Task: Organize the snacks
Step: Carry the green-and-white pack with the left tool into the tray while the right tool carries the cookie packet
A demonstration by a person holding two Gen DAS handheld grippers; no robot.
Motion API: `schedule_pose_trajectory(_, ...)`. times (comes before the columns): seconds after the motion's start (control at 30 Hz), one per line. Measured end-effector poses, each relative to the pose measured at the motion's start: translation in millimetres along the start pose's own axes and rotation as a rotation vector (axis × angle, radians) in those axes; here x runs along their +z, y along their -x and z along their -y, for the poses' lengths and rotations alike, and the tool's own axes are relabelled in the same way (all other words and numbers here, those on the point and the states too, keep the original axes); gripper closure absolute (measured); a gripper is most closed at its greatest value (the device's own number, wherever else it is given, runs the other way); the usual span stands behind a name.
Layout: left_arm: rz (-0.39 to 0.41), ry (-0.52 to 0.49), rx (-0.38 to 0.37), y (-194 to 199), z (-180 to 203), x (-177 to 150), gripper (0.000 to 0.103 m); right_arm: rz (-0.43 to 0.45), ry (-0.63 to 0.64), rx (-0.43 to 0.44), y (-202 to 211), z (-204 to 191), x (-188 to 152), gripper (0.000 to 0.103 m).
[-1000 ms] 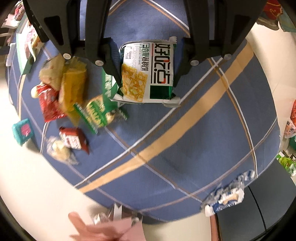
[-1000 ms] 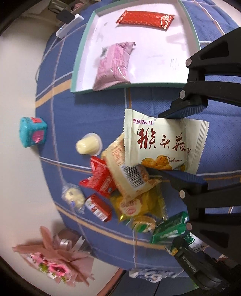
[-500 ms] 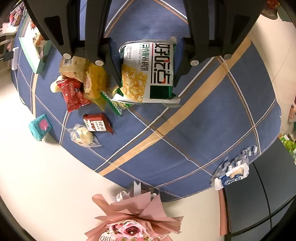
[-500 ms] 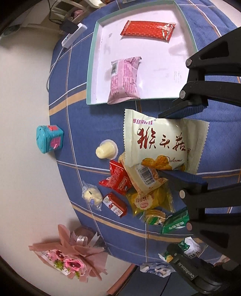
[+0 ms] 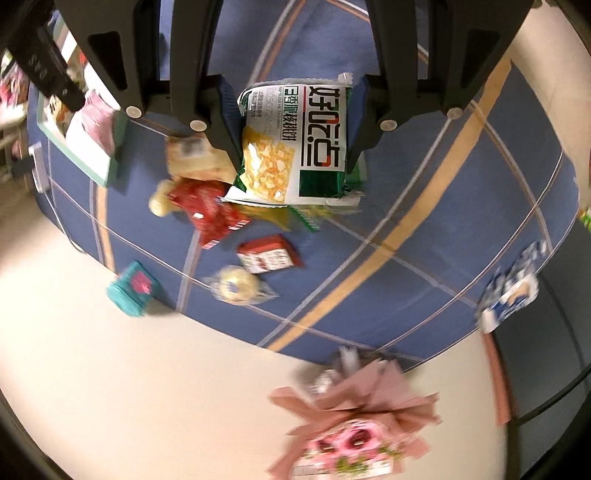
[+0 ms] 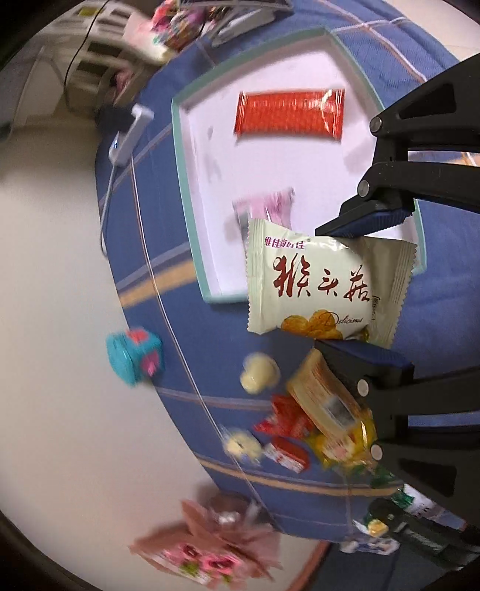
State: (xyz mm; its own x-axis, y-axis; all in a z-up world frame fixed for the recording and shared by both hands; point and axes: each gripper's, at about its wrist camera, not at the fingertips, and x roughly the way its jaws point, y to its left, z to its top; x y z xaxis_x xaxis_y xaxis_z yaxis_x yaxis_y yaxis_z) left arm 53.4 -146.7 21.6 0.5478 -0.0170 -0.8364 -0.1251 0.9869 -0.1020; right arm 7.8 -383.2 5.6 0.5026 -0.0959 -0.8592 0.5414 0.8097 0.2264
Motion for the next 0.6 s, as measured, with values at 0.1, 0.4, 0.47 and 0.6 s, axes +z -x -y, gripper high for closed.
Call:
schedule_pose_trajectory(0.1, 0.000, -0.052, -0.023, 1.5, 18.0, -5.2, 0.053, 0.009, -0.059, -0.038, 2.0, 19.5, 5.6, 0.048)
schedule_pose_trajectory(0.4, -0.031, -0.241, -0.121, 1.1, 83.2, -30.8, 0.053, 0.039, -0.199, -0.121, 7.8, 70.6, 17.3, 0.048)
schedule_pose_trajectory(0.47, -0.045, -0.265, -0.142, 0.2, 95.1, -36.6, 0.053, 0.044, -0.225, -0.134, 8.7, 80.7, 18.8, 0.048)
schedule_pose_trajectory(0.6, -0.068, -0.325, -0.180, -2.3, 120.4, -48.1, 0.053, 0.049, -0.259, -0.150, 9.5, 94.3, 21.3, 0.048)
